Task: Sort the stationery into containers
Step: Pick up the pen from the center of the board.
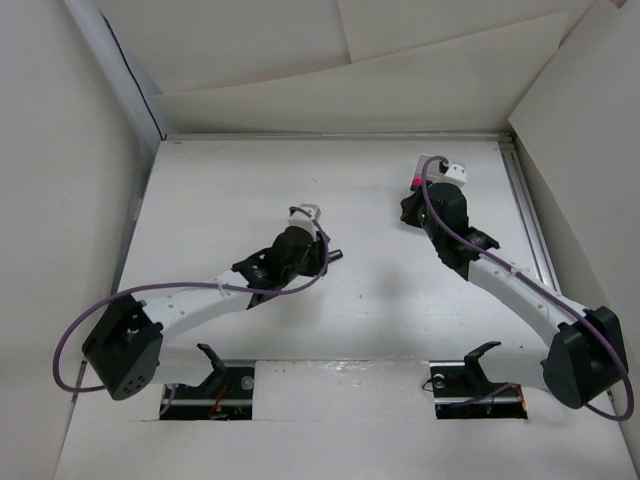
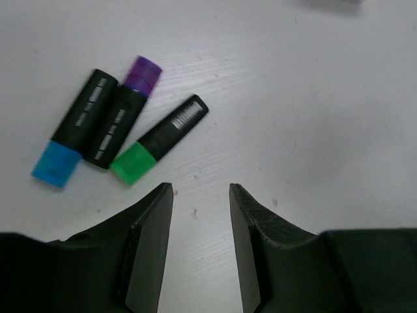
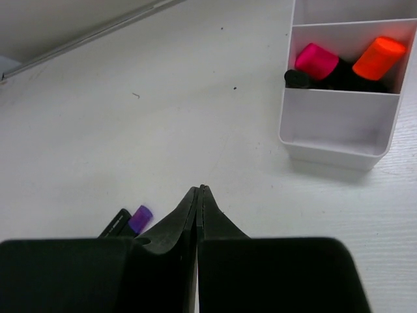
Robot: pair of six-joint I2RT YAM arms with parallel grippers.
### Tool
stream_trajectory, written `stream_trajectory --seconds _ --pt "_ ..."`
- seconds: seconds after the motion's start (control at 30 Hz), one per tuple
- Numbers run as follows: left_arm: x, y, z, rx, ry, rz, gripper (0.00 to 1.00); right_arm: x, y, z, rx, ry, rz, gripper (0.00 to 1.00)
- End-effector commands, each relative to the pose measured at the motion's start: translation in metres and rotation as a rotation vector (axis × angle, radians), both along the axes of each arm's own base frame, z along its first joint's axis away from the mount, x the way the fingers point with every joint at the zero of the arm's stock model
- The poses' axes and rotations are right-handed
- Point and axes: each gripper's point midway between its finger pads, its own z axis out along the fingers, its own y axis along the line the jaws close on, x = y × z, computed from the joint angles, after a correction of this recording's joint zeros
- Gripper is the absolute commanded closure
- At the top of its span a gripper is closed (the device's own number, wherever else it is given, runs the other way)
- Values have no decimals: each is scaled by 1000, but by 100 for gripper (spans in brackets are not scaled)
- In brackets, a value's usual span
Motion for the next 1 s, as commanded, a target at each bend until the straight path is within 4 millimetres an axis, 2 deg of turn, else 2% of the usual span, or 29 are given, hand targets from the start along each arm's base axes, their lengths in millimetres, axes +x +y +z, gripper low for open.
stream_trajectory --seconds 0.0,0.03,0.07,0.13,0.17,0.23,0.27,0.3,0.37,0.43,0.47,0.53,0.6,0.63,0.67,0.7,0.73,0.77,0.83,0.93,0.97 --pt "-11 -31 2 121 -21 -91 63 -5 7 9 23 -15 53 98" --pt "-14 -37 9 192 -56 -60 63 -6 16 14 41 -17 96 96" --pt "-16 -42 8 216 -60 -45 63 -6 20 5 24 4 125 91" --pt "-22 -46 -3 258 -52 -18 63 -9 37 3 35 29 222 83" --pt "-23 -47 -2 250 -54 -6 63 -8 42 4 41 37 243 80" --pt "-25 -45 3 195 -67 10 63 -14 60 -9 35 81 299 73" --pt "-29 -39 -4 186 -62 16 63 -22 71 -15 35 103 344 70" --pt "-29 -40 3 135 -79 26 62 -22 76 -10 39 94 354 66" --pt "-31 -38 17 62 -97 14 55 -28 84 -18 29 117 377 65" --pt "-29 -37 14 63 -99 -33 46 -31 82 -24 10 140 366 64" --pt "-25 -34 9 102 -91 -25 46 -27 77 -24 -3 133 331 63" --pt "-21 -35 4 150 -84 -24 46 -26 69 -7 5 93 290 63" --pt "-17 -37 -9 207 -63 -25 47 -23 57 -1 2 78 234 63" --pt "-13 -43 -5 213 -73 -33 47 -25 56 -2 1 78 233 63" --pt "-11 -44 -7 231 -77 -43 48 -25 49 -6 3 85 209 63" --pt "-10 -46 -13 245 -68 -45 48 -24 45 -1 9 74 200 63" --pt "-3 -49 -6 244 -86 -22 51 -23 38 -9 3 89 182 63" --pt "-1 -44 -12 278 -73 0 52 -24 31 -13 1 95 168 63" --pt "9 -31 -9 296 -86 83 54 -22 20 -16 10 96 151 64" --pt "16 -21 -10 237 -54 130 54 -23 18 -12 34 70 163 70" --pt "24 -6 -16 219 -28 173 54 -24 16 -17 37 83 167 72"
